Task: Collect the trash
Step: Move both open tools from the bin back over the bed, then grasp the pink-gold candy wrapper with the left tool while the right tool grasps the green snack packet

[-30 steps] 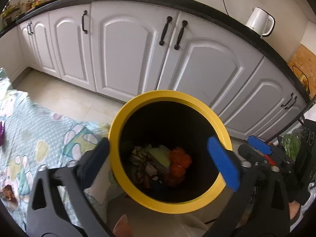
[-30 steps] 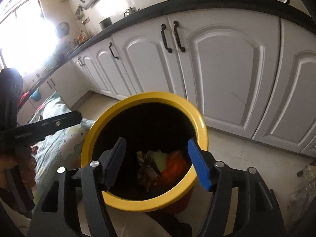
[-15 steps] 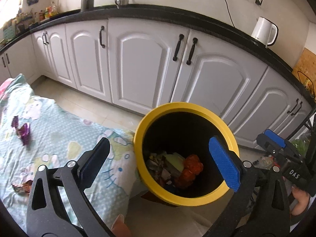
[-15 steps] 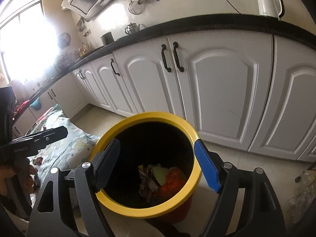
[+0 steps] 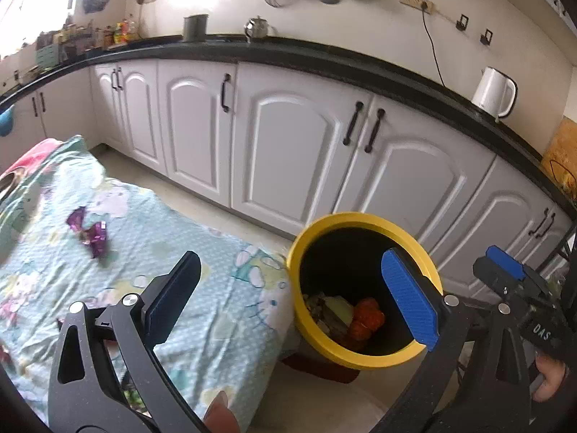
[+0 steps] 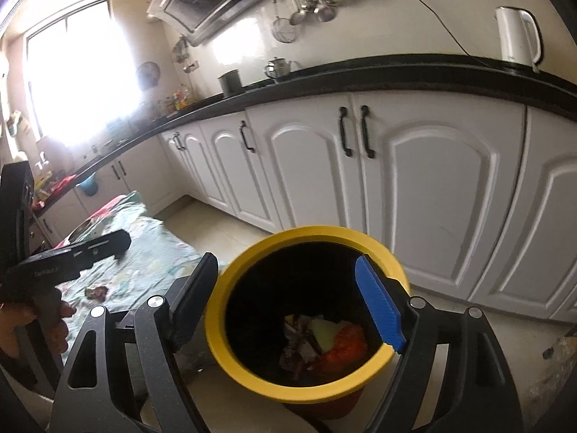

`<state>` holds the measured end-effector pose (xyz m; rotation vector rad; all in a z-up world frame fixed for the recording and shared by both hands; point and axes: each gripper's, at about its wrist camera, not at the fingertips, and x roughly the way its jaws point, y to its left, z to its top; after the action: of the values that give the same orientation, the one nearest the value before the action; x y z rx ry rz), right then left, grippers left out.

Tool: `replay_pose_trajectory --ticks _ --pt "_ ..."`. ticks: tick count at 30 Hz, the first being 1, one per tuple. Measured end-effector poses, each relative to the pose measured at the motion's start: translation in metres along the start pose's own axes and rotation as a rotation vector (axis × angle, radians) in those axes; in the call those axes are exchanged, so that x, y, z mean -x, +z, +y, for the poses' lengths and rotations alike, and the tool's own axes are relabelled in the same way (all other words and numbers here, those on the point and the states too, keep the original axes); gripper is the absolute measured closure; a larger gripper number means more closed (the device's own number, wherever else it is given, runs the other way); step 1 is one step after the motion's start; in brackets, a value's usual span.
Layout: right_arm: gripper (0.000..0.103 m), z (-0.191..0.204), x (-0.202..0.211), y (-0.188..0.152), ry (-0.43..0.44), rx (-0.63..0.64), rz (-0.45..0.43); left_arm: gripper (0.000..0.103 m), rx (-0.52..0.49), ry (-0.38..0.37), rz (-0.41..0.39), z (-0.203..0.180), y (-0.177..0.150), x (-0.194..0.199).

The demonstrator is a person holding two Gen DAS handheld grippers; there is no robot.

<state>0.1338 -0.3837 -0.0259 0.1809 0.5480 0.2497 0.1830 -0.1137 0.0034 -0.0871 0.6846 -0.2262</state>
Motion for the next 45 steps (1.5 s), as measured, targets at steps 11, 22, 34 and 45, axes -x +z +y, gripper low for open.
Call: replay_pose_trajectory --ticks 11,22,34,45 --pt "0.025 0.057 -0.003 0.0 0.103 0.085 0.023 0.011 0.069 0.074 -0.083 0.042 -0.007 0.039" --pt "0.025 0.121 -0.01 -0.009 0.203 0.175 0.068 0.011 0.124 0.15 -0.144 0.086 -0.011 0.067" --pt "0.025 0.181 -0.021 -0.02 0.31 0.269 0.115 0.011 0.16 0.256 -0.2 0.123 -0.016 0.092" --pt "0.025 0.23 -0.041 -0.034 0.374 0.332 0.184 0.011 0.222 0.37 -0.208 0.172 -0.032 0.11"
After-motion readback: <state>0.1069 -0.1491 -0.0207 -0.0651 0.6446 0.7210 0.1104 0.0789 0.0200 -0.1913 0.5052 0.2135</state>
